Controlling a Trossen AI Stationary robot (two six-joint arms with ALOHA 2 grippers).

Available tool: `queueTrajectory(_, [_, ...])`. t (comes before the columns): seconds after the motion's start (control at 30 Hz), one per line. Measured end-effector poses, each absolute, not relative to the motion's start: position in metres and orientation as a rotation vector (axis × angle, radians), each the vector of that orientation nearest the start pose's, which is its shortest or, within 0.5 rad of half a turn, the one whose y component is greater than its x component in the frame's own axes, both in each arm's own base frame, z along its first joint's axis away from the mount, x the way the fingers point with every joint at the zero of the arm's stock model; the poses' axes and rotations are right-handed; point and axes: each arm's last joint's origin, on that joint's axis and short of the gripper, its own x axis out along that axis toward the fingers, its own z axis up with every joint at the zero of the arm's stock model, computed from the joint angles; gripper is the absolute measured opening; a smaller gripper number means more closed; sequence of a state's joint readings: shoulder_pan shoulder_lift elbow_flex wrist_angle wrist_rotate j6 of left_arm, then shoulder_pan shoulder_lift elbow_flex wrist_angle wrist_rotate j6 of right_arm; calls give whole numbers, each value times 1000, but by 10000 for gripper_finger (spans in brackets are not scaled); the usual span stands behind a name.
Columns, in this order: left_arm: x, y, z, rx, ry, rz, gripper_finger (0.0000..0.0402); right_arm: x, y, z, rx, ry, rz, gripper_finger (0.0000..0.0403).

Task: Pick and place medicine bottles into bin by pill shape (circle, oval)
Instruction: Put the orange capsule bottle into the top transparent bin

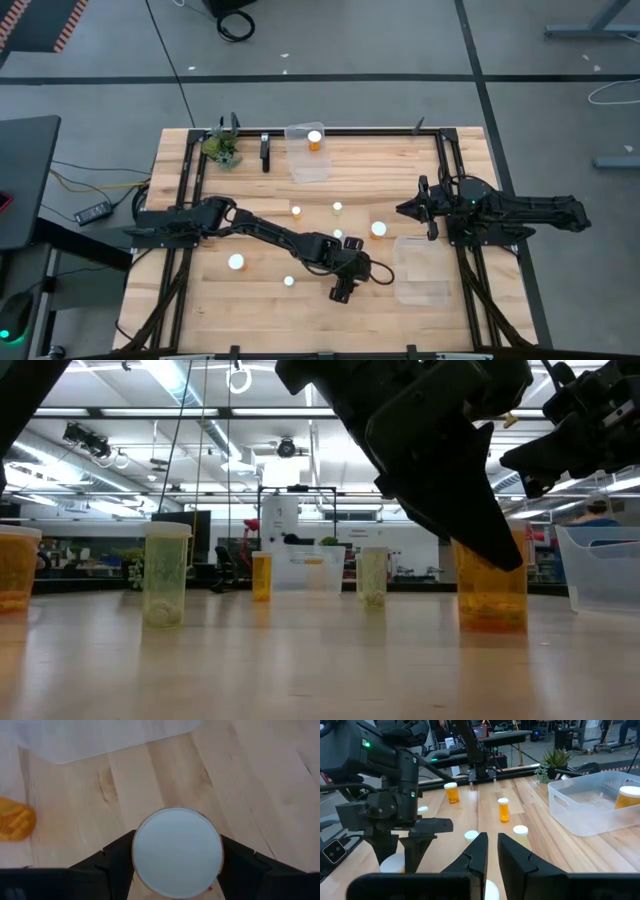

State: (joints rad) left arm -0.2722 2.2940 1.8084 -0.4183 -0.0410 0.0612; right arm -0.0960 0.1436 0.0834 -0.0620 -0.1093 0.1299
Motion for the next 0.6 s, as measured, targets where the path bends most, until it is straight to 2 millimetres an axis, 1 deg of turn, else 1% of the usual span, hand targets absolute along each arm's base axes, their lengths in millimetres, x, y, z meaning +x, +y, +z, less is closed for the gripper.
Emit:
queueTrajectory(0.2, [481,-133,164,200,888,-243,222,103,-7,175,142,122,5,49])
queueTrajectory(0.47, [481,-133,164,201,888,-243,229,103,-7,175,142,122,5,49])
queueTrajectory(0.6, [480,-131,170,205,879,-245,222,103,-7,175,142,122,5,49])
